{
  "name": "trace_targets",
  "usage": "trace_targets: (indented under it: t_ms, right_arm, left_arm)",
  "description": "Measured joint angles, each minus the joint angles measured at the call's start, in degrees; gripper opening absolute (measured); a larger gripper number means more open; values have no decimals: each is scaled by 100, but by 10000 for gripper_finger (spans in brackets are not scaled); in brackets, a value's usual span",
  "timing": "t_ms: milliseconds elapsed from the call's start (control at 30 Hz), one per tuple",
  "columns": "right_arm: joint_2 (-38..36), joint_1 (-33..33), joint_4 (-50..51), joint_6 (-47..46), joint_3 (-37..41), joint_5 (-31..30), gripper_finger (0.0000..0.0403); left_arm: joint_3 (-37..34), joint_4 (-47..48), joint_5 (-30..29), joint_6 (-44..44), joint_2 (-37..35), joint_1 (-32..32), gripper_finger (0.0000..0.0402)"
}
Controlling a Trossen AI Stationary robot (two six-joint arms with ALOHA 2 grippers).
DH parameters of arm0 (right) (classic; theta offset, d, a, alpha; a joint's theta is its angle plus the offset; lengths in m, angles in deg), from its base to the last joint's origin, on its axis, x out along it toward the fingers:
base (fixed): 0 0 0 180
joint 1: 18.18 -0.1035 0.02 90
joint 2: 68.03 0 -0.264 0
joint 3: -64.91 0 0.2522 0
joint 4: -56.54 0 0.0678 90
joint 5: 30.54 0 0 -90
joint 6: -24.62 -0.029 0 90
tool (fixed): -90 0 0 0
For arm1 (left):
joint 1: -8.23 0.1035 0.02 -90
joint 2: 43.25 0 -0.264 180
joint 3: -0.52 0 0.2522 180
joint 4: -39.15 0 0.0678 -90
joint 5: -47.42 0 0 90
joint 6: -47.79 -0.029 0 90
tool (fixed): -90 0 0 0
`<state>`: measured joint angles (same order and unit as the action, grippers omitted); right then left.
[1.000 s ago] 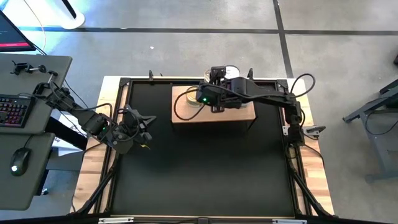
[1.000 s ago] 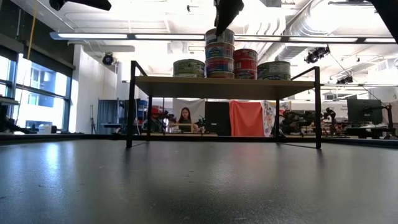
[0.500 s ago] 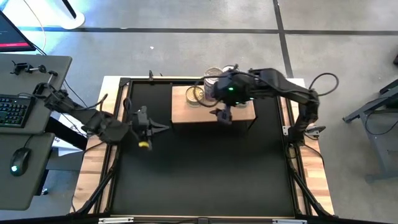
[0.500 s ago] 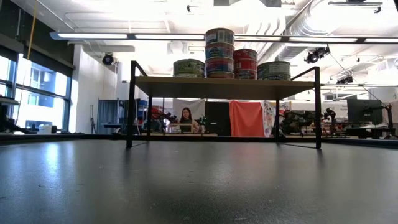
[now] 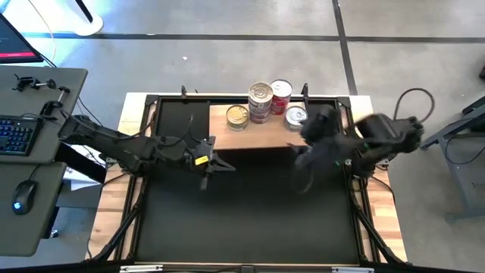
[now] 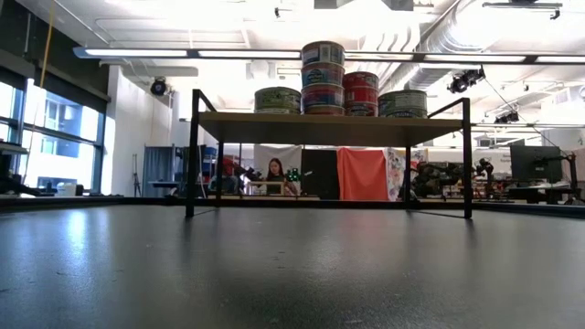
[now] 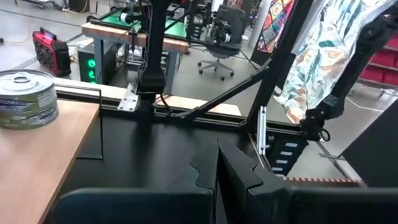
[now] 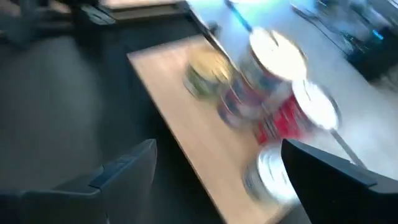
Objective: Stack canned seafood by type on shelf
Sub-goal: Return to Home Position
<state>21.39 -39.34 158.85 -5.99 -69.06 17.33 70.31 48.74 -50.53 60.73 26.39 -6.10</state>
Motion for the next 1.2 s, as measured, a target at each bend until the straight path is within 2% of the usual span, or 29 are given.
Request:
trace_targets:
  t_ms: [100, 200, 267, 367, 500, 633, 733, 933, 1200]
  right_arm:
    - [-788, -429, -8, -1466, 1554, -242, 336]
    - [-1578, -758, -781, -2403, 3190, 24, 336]
    - [-2006, -807, -1705, -2573, 3998, 515, 336]
    - [-2376, -734, -3227, -2080, 4757, 1079, 336]
    - [-2477, -573, -4060, -1293, 4974, 934, 336]
    - [-2488, -338, -3877, -889, 4871, 905, 336]
    - [-2484, -259, -3867, -999, 4871, 925, 336]
    - [-2484, -88, -4058, -1337, 4871, 846, 336]
    - [-2484, -74, -4190, -1243, 4868, 817, 336]
  left_arm:
    - [0, 33, 41, -95, -69, 20, 0]
    - [-12, 244, 46, -350, -328, 45, 0]
    - [-295, 144, 48, -463, -613, 131, 0]
    - [-1182, -467, 36, -260, -1199, 375, 0]
    - [-2468, -1148, 33, 191, -2210, 760, 0]
    - [-3407, -1144, 2, 537, -3221, 1077, 0]
    - [-3993, -1164, -1, 675, -3929, 1169, 0]
    - [-4880, -1235, -52, 1043, -4982, 1202, 0]
    - [-5541, -1143, -65, 1182, -5829, 1200, 0]
